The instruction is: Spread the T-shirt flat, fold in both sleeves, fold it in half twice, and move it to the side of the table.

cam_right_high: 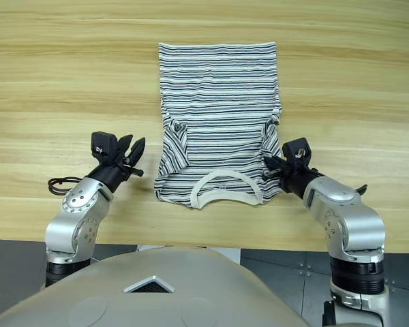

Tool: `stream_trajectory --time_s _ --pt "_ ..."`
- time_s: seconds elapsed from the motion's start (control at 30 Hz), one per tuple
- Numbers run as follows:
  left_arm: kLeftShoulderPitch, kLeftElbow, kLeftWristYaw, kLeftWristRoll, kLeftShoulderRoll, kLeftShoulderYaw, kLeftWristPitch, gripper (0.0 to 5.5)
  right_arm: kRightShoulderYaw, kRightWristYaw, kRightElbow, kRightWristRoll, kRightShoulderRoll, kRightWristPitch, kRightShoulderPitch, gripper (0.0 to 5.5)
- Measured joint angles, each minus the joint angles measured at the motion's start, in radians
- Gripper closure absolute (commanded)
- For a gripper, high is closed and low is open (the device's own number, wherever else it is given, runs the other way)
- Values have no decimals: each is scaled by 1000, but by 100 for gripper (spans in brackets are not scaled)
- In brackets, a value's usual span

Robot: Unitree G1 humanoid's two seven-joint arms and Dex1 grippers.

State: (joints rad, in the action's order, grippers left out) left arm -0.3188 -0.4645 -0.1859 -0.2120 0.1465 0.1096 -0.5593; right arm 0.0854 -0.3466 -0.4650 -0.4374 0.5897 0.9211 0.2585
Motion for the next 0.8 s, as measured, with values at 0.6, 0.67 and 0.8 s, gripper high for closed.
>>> stream_trajectory --time_s 0.6,0.67,0.8 --pt "3 8 0 0 -1 0 9 373 -26 -74 -51 11 29 18 -3 431" --pt "3 8 0 0 -1 0 10 373 -3 -75 -65 0 9 3 -15 431" --pt "3 8 0 0 0 0 10 373 18 -79 -89 -22 -1 -1 -18 431"
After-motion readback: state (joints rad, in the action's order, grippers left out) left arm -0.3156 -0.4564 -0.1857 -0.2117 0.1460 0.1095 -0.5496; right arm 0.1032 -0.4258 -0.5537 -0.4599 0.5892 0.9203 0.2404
